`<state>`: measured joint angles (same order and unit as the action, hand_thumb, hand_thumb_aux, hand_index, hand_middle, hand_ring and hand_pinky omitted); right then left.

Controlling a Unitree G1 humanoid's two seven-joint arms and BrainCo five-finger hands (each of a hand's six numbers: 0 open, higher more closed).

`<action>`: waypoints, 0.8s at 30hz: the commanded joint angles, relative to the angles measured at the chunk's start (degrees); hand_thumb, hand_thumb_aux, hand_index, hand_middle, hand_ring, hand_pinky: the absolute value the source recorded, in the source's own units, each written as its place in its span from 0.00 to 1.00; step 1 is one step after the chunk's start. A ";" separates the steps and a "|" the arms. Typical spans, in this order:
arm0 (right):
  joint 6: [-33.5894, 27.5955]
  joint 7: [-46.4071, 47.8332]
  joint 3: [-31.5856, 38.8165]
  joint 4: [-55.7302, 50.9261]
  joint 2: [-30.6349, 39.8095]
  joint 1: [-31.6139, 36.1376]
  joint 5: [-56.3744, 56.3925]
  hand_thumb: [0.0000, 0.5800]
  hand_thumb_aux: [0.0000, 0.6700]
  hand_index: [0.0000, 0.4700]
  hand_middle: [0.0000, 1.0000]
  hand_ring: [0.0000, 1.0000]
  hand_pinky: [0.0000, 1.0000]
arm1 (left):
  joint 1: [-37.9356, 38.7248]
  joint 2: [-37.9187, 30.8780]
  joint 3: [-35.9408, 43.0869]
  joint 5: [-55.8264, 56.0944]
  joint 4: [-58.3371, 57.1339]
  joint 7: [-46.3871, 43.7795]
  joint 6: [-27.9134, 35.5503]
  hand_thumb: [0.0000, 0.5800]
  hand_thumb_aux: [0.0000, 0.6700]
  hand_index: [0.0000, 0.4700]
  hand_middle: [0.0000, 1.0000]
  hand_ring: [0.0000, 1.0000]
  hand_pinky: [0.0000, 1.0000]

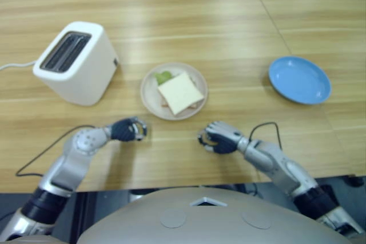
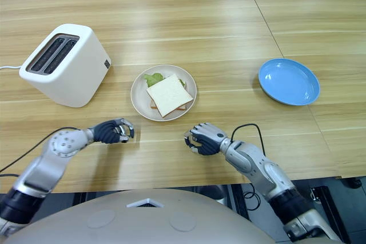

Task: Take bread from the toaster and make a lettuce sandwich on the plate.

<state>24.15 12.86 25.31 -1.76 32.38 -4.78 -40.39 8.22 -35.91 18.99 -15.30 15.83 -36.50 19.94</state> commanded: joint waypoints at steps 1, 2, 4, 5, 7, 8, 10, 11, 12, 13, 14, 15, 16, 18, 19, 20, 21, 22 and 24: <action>-1.14 -1.24 2.57 -8.44 -0.74 4.64 -4.86 1.00 1.00 0.98 1.00 1.00 1.00 | -5.02 3.34 2.34 -3.75 -8.83 3.63 1.23 1.00 1.00 0.98 1.00 1.00 1.00; -1.13 -1.93 3.02 -10.21 -1.22 6.34 -5.39 1.00 1.00 0.98 1.00 1.00 1.00 | -6.84 4.18 2.73 -4.79 -11.44 4.78 1.14 1.00 1.00 0.98 1.00 1.00 1.00; -1.18 -3.56 4.05 -14.11 -2.47 9.98 -6.47 1.00 1.00 0.98 1.00 1.00 1.00 | -11.43 6.58 2.93 -6.06 -17.55 7.43 0.51 1.00 1.00 0.98 1.00 1.00 1.00; -0.97 -4.57 4.45 -16.58 -3.45 12.07 -6.64 1.00 1.00 0.98 1.00 1.00 1.00 | -14.07 7.71 3.06 -7.26 -21.09 9.39 0.15 1.00 1.00 0.98 1.00 1.00 1.00; -0.90 -7.10 5.43 -22.00 -5.36 16.68 -7.85 1.00 1.00 0.98 1.00 1.00 1.00 | -18.69 10.32 2.64 -7.63 -27.48 12.15 -1.18 1.00 1.00 0.98 1.00 1.00 1.00; -0.78 -8.69 5.69 -24.56 -6.22 18.80 -8.14 1.00 1.00 0.98 1.00 1.00 1.00 | -20.51 11.26 2.51 -8.04 -29.86 13.55 -1.63 1.00 0.99 0.97 1.00 1.00 1.00; -0.88 -13.32 6.42 -30.35 -8.12 23.77 -9.51 1.00 1.00 0.98 1.00 1.00 1.00 | -23.98 13.06 1.77 -8.27 -34.27 16.31 -3.21 0.99 0.91 0.89 1.00 1.00 1.00; -0.70 -16.12 6.69 -32.96 -8.98 26.07 -10.17 1.00 1.00 0.98 1.00 1.00 1.00 | -25.24 13.66 1.52 -8.49 -35.77 17.63 -3.97 0.92 0.72 0.71 1.00 1.00 1.00; -0.38 -19.10 6.93 -35.35 -9.73 28.19 -10.72 1.00 1.00 0.98 1.00 1.00 1.00 | -26.13 14.04 1.39 -8.72 -36.63 18.70 -4.68 0.88 0.65 0.63 1.00 1.00 1.00; -0.47 -22.01 7.42 -37.57 -10.20 30.02 -11.70 1.00 1.00 0.98 1.00 1.00 1.00 | -26.61 14.36 1.17 -8.71 -36.98 19.53 -5.28 0.88 0.65 0.63 1.00 1.00 1.00; -0.67 -24.78 8.08 -39.36 -10.37 31.50 -12.95 0.80 0.56 0.55 0.27 0.27 0.27 | -26.79 14.69 0.77 -8.43 -36.96 20.16 -5.68 0.71 0.46 0.45 1.00 1.00 1.00; -0.72 -27.05 8.51 -40.72 -10.43 32.44 -13.75 0.06 0.03 0.03 0.00 0.00 0.00 | -26.75 14.85 0.44 -8.21 -36.56 20.60 -5.98 0.00 0.00 0.00 0.68 0.68 0.68; -0.61 -29.10 8.35 -40.36 -9.86 32.60 -14.12 0.00 0.00 0.00 0.00 0.00 0.00 | -26.40 14.86 -0.45 -7.86 -35.36 21.54 -6.25 0.00 0.00 0.00 0.18 0.18 0.18; -0.15 -31.70 7.86 -38.80 -8.62 32.11 -14.01 0.00 0.00 0.00 0.00 0.00 0.00 | -25.74 14.77 -1.87 -7.35 -33.39 22.79 -6.65 0.00 0.00 0.00 0.00 0.00 0.00; 0.15 -32.75 7.30 -36.85 -7.55 31.24 -13.81 0.00 0.00 0.00 0.00 0.00 0.00 | -25.20 14.58 -2.89 -6.98 -32.12 23.47 -6.86 0.00 0.00 0.00 0.00 0.00 0.00; 0.37 -33.53 6.64 -34.36 -6.27 30.11 -13.56 0.00 0.00 0.00 0.00 0.00 0.00 | -24.53 14.38 -4.12 -6.60 -30.64 24.29 -7.06 0.00 0.00 0.00 0.00 0.00 0.00; 0.46 -33.98 5.78 -31.37 -4.81 28.65 -13.12 0.00 0.00 0.00 0.00 0.00 0.00 | -23.81 14.22 -5.66 -6.02 -28.78 25.22 -7.44 0.00 0.00 0.00 0.00 0.00 0.00; 0.57 -34.18 4.61 -27.98 -3.39 26.89 -12.27 0.00 0.00 0.00 0.00 0.00 0.00 | -23.13 14.22 -7.30 -5.30 -26.85 26.18 -8.02 0.00 0.00 0.00 0.00 0.00 0.00; 1.47 -33.80 -0.35 -19.04 -0.82 21.57 -7.29 0.00 0.00 0.00 0.00 0.00 0.00 | -22.21 15.97 -11.90 -2.21 -22.53 29.82 -11.88 0.00 0.00 0.00 0.00 0.00 0.00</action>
<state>24.81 -21.04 28.95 -27.77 29.96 20.28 -51.93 -14.51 -21.14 11.35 -20.31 -10.88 -9.79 11.13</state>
